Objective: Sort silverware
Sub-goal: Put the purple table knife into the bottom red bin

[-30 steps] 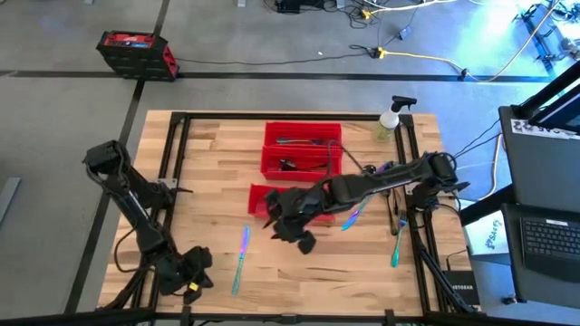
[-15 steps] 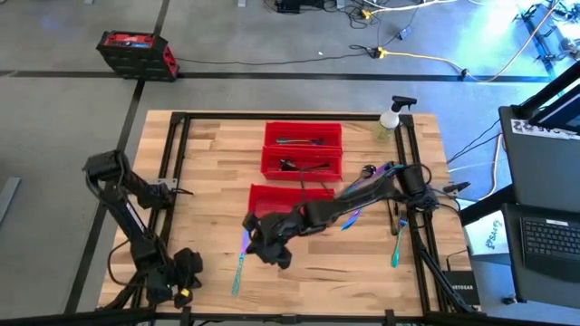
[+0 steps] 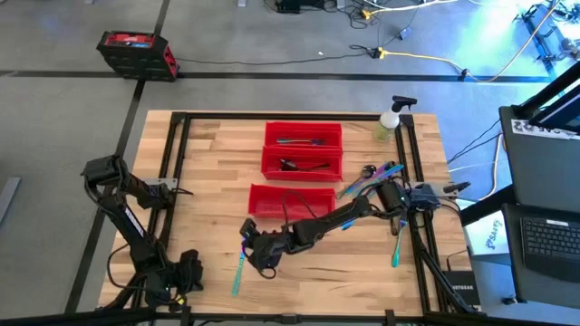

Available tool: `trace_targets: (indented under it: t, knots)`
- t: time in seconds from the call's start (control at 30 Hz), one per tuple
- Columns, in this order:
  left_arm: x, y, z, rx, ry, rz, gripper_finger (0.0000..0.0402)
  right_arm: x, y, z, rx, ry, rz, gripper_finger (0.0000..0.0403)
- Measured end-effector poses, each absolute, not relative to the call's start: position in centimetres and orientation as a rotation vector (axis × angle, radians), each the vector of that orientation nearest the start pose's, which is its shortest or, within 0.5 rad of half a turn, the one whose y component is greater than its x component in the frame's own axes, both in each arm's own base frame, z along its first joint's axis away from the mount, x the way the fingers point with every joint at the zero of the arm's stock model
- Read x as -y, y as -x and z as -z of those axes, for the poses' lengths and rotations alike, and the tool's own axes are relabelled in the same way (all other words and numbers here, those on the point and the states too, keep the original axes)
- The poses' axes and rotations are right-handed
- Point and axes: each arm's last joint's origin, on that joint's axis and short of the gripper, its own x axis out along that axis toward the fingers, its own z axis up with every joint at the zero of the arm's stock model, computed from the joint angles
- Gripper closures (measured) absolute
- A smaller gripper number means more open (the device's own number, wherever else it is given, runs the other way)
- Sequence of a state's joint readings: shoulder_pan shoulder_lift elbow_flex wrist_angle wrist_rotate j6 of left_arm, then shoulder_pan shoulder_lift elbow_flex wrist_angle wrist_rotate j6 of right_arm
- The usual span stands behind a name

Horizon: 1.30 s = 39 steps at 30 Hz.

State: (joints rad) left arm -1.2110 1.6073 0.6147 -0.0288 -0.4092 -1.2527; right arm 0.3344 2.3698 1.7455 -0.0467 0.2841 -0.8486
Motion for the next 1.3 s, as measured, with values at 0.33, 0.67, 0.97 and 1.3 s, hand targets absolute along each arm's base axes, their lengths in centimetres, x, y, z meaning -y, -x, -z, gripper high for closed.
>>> trace_targets:
  t: [0.33, 0.67, 0.97, 1.3]
  knots:
    - [24.1, -10.5, -11.4, -0.959, 0.441, 0.103, 0.0401, -16.4, -51.4, -11.2, -0.648, 0.896, -0.403, 0.0403]
    - [23.9, -10.7, -11.4, -0.938, 0.452, 0.075, 0.0402, -15.9, -50.8, -11.5, -0.855, 0.529, -0.459, 0.0403]
    - [23.9, -10.7, -11.4, -0.935, 0.44, 0.076, 0.0401, -16.9, -49.8, -11.3, -0.96, 0.297, -0.557, 0.0403]
    - [23.9, -10.7, -11.4, -0.934, 0.421, 0.086, 0.0401, -16.9, -49.7, -11.6, -0.967, 0.205, -0.616, 0.0403]
